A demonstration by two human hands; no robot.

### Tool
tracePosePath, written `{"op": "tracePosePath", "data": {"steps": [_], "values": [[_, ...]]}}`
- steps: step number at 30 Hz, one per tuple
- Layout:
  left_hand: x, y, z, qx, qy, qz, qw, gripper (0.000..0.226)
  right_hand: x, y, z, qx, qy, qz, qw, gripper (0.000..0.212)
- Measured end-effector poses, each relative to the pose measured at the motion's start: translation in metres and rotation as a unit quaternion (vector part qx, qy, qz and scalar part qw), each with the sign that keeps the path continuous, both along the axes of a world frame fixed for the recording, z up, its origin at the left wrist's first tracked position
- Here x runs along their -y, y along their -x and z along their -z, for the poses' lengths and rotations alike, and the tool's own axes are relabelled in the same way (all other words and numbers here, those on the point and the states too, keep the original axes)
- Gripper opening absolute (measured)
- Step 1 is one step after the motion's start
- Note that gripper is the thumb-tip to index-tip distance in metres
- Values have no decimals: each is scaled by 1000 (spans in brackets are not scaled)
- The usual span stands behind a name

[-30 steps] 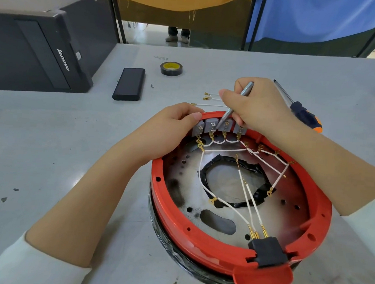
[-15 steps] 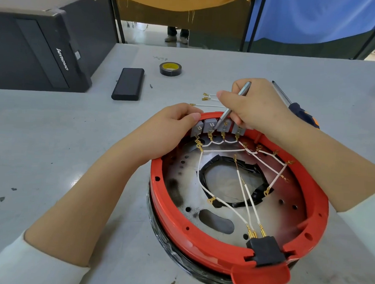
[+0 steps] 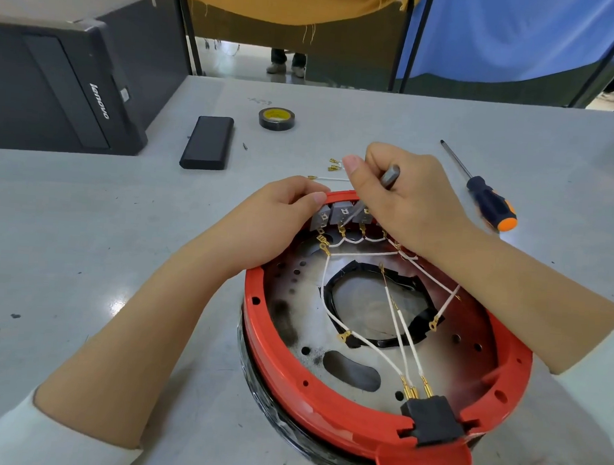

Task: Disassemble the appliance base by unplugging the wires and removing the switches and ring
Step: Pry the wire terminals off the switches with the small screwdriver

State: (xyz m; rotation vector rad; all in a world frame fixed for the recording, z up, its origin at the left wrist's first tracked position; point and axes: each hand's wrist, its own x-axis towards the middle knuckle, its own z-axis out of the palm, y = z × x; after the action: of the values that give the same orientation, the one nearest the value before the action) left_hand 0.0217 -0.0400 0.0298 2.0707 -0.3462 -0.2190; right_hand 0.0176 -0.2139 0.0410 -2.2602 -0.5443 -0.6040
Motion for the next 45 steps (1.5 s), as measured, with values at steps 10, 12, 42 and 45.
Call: {"op": "tracePosePath", "data": {"steps": [10,12,42,45], "values": [[0,-1,1,24,-20,-3,1000,22,-12,9,0,81,139,26,987,36],[0,-2,0,26,-20,-4,999,22,-14,9,-1,79,150,31,985,36],[1,-2,0,32,-16,-3,999,21,-15,-9,5,-43,183,48,981,46],[0,-2,1,30,-14,-2,999,22,-12,-5,4,-21,113,31,993,44]]}}
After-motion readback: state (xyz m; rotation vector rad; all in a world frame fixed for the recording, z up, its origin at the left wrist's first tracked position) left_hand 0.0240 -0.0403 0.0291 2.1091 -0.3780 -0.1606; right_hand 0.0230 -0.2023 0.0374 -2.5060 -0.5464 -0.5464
